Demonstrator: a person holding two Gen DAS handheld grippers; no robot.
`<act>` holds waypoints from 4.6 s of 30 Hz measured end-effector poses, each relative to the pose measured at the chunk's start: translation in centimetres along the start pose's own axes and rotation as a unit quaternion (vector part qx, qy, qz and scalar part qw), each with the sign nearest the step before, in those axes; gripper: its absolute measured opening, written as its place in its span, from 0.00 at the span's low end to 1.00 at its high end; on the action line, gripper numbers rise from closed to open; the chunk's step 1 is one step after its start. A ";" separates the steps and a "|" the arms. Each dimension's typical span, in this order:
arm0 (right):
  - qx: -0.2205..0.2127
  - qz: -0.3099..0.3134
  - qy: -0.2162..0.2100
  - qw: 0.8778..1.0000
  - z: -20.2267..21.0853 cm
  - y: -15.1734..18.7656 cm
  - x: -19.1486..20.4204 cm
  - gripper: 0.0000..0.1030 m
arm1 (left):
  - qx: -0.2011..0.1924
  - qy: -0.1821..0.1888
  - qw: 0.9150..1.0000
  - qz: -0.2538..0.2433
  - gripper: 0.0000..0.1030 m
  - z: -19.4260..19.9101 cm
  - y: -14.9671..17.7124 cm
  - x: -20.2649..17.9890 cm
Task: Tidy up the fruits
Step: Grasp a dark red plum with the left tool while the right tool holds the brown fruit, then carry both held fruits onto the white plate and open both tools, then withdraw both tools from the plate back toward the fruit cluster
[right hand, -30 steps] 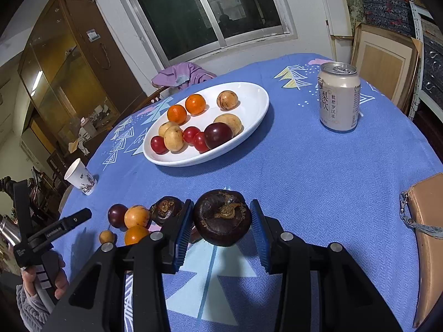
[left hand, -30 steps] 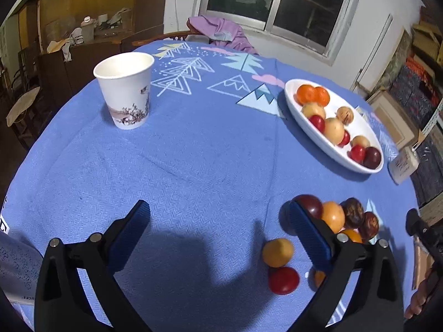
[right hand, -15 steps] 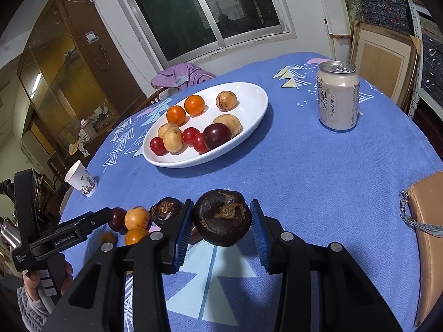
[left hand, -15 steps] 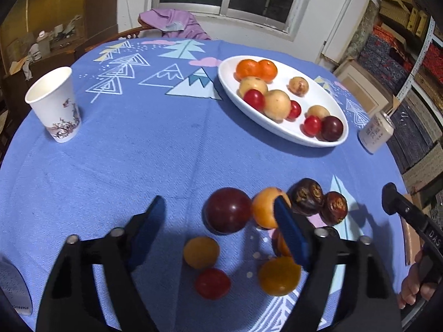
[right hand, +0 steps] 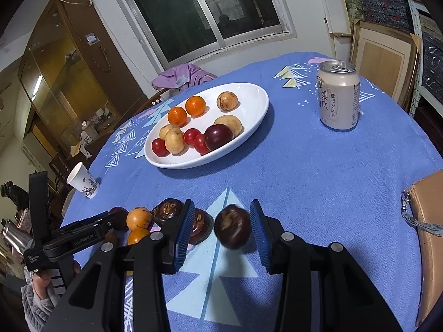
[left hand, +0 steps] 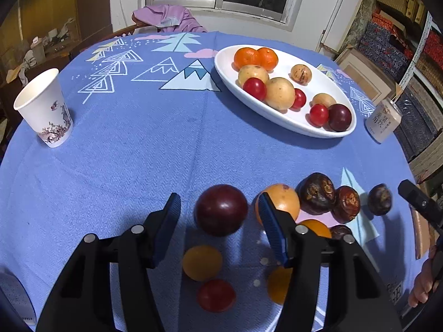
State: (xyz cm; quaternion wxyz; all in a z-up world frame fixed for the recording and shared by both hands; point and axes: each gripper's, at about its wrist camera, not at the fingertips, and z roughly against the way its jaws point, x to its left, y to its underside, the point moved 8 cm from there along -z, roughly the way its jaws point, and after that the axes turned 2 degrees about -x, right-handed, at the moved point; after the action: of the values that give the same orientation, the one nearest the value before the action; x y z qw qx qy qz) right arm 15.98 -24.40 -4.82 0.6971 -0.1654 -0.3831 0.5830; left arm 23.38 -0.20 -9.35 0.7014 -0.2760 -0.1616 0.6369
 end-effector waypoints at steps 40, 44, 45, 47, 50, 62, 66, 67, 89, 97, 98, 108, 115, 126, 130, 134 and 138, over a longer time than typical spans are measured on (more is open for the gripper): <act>0.037 0.039 0.148 0.987 -4.3 0.8 -5.7 0.39 | 0.003 0.004 1.000 -0.011 0.42 -1.6 0.1 0.2; 0.033 0.040 0.149 0.987 -4.3 0.9 -5.7 0.39 | 0.003 0.011 1.000 -0.020 0.36 -1.2 0.2 -0.2; 0.033 0.042 0.150 0.987 -4.3 0.9 -5.7 0.39 | 0.002 0.007 1.000 -0.025 0.36 -1.2 0.3 -0.3; 0.031 0.047 0.153 0.987 -4.3 1.0 -5.6 0.39 | -0.009 -0.013 0.999 -0.048 0.35 -1.1 0.4 -0.7; 0.029 0.053 0.158 0.986 -4.4 1.0 -5.4 0.39 | -0.026 -0.041 0.996 -0.078 0.35 -0.9 0.6 -1.2; 0.011 0.038 0.132 0.990 -3.1 0.4 -4.6 0.39 | -0.115 -0.073 0.989 -0.064 0.35 3.5 -0.7 -0.8; -0.021 0.041 0.113 0.993 -1.3 -0.5 -3.2 0.39 | -0.143 -0.078 0.985 -0.061 0.35 5.2 -1.4 -1.0; -0.027 0.042 0.105 0.993 -0.9 -0.7 -2.8 0.39 | -0.151 -0.080 0.983 -0.060 0.35 5.7 -1.7 -1.1; -0.005 0.055 0.033 0.998 -9.7 -8.9 4.9 0.38 | -0.095 0.018 0.995 -0.021 0.35 -2.7 -11.4 -6.1; -0.002 0.060 0.025 0.998 -11.7 -9.0 5.3 0.39 | -0.050 0.061 0.997 0.004 0.36 -5.8 -11.0 -5.5; -0.004 0.063 0.027 0.998 -11.9 -9.0 5.3 0.39 | -0.050 0.061 0.997 0.003 0.36 -5.9 -11.0 -5.6; -0.020 0.034 0.020 0.999 -10.5 -10.1 4.0 0.48 | -0.079 0.041 0.996 0.024 0.73 -4.6 -11.6 -4.4; -0.036 0.029 0.000 0.999 -7.6 -10.8 5.3 0.59 | -0.124 0.024 0.992 0.013 0.82 0.9 -11.9 -3.5; -0.055 0.091 -0.025 0.994 -0.2 -5.7 9.3 0.71 | -0.153 -0.033 0.988 -0.017 0.92 7.9 -5.8 -0.3; -0.048 0.096 -0.008 0.994 1.0 -2.0 7.6 0.72 | -0.123 -0.061 0.990 -0.027 0.92 7.5 -0.5 2.5; -0.026 0.074 -0.005 0.997 1.4 0.8 5.4 0.74 | -0.084 -0.055 0.995 -0.003 0.92 6.2 2.5 4.7; -0.025 0.046 -0.011 0.999 1.3 0.6 4.3 0.78 | -0.051 -0.022 0.998 0.014 0.92 4.9 3.0 4.7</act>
State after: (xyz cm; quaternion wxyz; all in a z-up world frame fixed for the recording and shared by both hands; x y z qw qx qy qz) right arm 14.73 -20.45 -2.84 0.6611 -0.1939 -0.3970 0.6064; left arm 18.76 5.43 -7.81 0.6739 -0.3000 -0.2054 0.6432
